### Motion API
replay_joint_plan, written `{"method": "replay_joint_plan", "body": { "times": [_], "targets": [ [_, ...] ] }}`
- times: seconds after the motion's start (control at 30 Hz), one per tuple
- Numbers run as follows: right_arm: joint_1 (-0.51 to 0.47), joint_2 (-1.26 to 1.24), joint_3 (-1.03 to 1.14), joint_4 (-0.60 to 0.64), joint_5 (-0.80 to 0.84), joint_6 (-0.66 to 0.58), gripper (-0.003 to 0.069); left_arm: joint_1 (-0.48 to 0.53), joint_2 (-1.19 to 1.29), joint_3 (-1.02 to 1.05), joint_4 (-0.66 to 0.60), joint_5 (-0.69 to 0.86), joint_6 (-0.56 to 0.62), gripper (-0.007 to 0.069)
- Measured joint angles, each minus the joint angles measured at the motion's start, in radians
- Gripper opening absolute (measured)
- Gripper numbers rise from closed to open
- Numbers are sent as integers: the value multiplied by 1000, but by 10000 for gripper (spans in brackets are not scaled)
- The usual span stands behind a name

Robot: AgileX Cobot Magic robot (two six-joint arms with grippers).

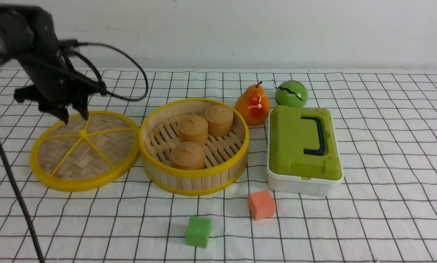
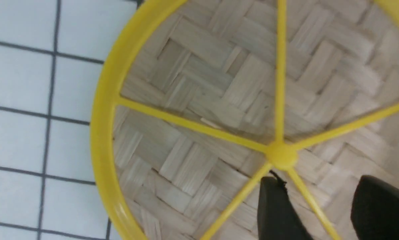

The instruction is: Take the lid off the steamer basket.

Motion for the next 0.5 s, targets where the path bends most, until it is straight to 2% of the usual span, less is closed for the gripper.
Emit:
{"method": "replay_joint_plan", "body": {
  "times": [0.1,0.13,0.2,0.23,0.33,0.5],
  "targets": [
    [0,0,0,0,0,0,240,0,-210,-11,-68,9,88,181],
    [0,0,0,0,0,0,240,0,-294,-13,-95,9,119,116],
    [0,0,0,0,0,0,240,0,-377,-14,-122,9,141,59],
    [0,0,0,0,0,0,240,0,-471,-11,-151,5,163,0],
    [0,0,0,0,0,0,240,0,-631,41,-192,-33,182,-13],
    [0,0,0,0,0,0,240,0,-1003,396,-213,-213,228,-13]
  ]
}}
